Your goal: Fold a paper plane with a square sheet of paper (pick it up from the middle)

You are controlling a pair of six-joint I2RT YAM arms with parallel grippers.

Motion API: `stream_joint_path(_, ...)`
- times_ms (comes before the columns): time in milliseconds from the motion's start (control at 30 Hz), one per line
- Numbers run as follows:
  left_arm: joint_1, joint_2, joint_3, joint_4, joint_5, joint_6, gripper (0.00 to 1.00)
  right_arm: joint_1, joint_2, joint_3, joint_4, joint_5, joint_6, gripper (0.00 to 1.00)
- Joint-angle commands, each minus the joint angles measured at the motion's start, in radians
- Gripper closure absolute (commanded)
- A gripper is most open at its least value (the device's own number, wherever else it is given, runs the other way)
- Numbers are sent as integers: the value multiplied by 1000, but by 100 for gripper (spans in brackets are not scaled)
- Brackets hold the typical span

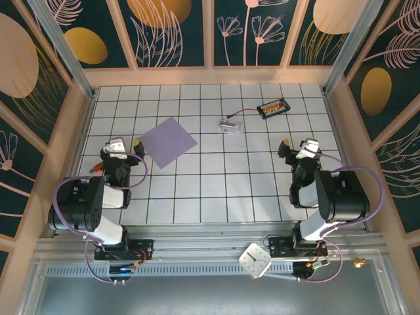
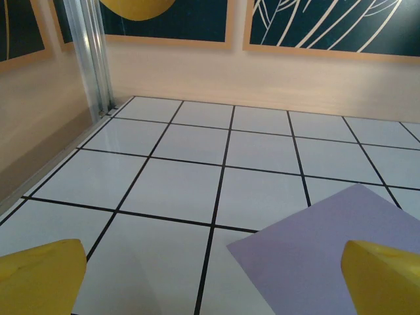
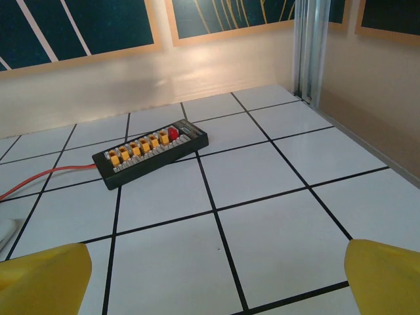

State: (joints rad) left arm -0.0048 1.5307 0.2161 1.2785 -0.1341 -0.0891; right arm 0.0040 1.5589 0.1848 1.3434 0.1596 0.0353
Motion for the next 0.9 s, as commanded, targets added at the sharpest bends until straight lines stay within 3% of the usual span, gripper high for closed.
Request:
stream_joint_path(0,4,-5,14,20,22,12,1,3,11,11,39,21,-1,1)
stream_joint_path(867,3,-5,14,20,2,5,1,4,11,12,37,18,-1,1)
